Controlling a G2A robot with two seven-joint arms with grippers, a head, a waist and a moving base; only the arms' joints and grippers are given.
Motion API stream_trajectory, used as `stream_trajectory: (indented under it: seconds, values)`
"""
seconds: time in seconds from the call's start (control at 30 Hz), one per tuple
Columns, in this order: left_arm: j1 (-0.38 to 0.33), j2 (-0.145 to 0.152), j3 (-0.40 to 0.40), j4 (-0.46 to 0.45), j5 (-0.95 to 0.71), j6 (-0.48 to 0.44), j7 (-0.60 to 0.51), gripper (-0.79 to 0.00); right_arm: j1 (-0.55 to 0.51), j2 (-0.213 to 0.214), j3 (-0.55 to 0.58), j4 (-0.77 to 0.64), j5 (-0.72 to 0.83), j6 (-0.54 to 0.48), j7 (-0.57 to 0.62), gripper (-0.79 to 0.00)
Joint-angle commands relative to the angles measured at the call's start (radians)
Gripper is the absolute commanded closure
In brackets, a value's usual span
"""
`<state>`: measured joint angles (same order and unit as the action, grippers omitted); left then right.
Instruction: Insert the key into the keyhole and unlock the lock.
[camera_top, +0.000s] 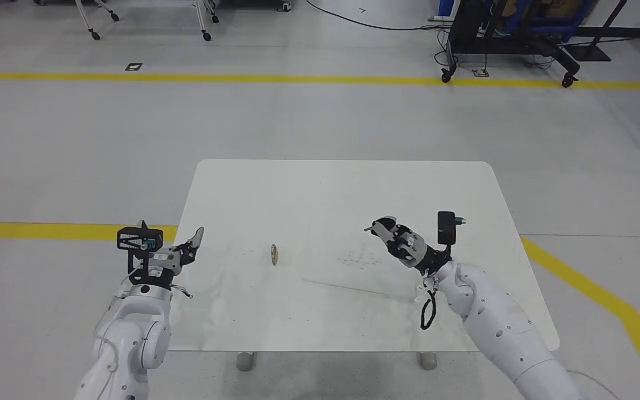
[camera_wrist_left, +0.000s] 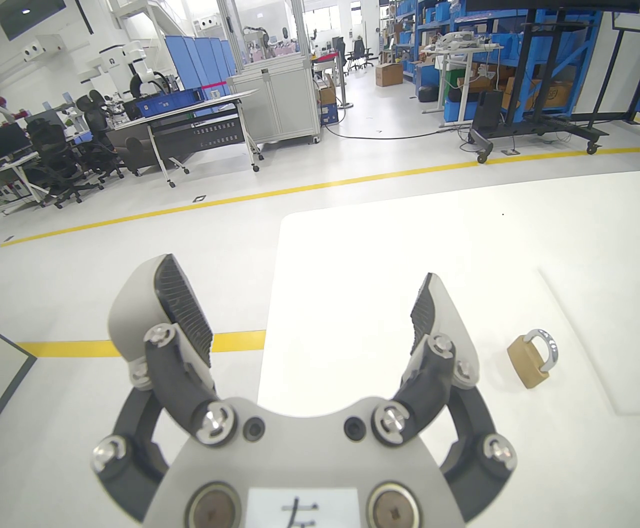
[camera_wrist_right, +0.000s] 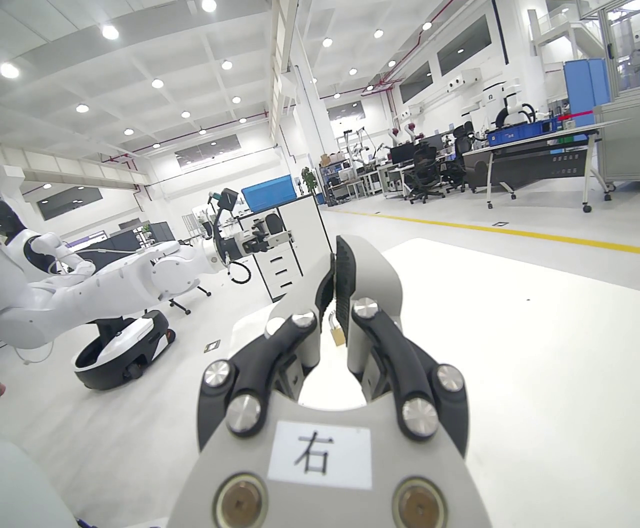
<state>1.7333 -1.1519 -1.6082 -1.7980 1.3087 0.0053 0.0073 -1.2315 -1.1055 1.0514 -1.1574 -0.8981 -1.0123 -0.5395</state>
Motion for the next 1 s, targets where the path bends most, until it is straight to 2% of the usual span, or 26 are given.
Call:
stream_trajectory:
  seconds: [0.0,0.1,0.2,0.27,0.4,0.5,0.67,0.73,0.8,0.97]
  values:
    - [0.009,-0.005,-0.009,0.006,-0.131,-0.03,0.003,-0.785,-0.018,-0.005,-0.019,-0.012,0.043,0.0,-0.002,0.0]
    - [-0.014,-0.014,0.023,0.003,-0.339,-0.143,0.015,-0.785,-0.012,-0.013,-0.067,0.022,0.134,0.0,0.038,0.0]
    - [-0.088,-0.019,0.079,0.032,-0.457,-0.256,-0.025,-0.785,0.024,-0.029,-0.137,0.063,0.244,0.0,0.091,0.0]
    - [-0.143,-0.028,0.125,0.066,-0.609,-0.329,-0.043,-0.785,0.046,-0.036,-0.172,0.086,0.298,0.0,0.115,0.0]
    - [-0.26,-0.043,0.224,0.161,-0.945,-0.484,-0.177,-0.785,0.063,-0.042,-0.21,0.105,0.37,0.0,0.121,0.0]
    - [-0.357,-0.054,0.312,0.233,-1.189,-0.561,-0.337,-0.785,0.061,-0.036,-0.214,0.101,0.393,0.0,0.109,0.0]
    - [-0.493,-0.07,0.408,0.343,-1.471,-0.578,-0.545,-0.785,0.034,-0.018,-0.199,0.024,0.398,0.0,0.064,0.0]
    - [-0.528,-0.072,0.426,0.377,-1.539,-0.575,-0.624,-0.785,0.014,-0.009,-0.194,-0.017,0.412,0.0,0.039,0.0]
    - [-0.569,-0.067,0.426,0.407,-1.54,-0.526,-0.719,-0.785,0.014,-0.009,-0.194,-0.017,0.412,0.0,0.039,0.0]
    - [-0.576,-0.065,0.422,0.412,-1.547,-0.514,-0.736,-0.785,0.014,-0.009,-0.194,-0.017,0.412,0.0,0.039,0.0]
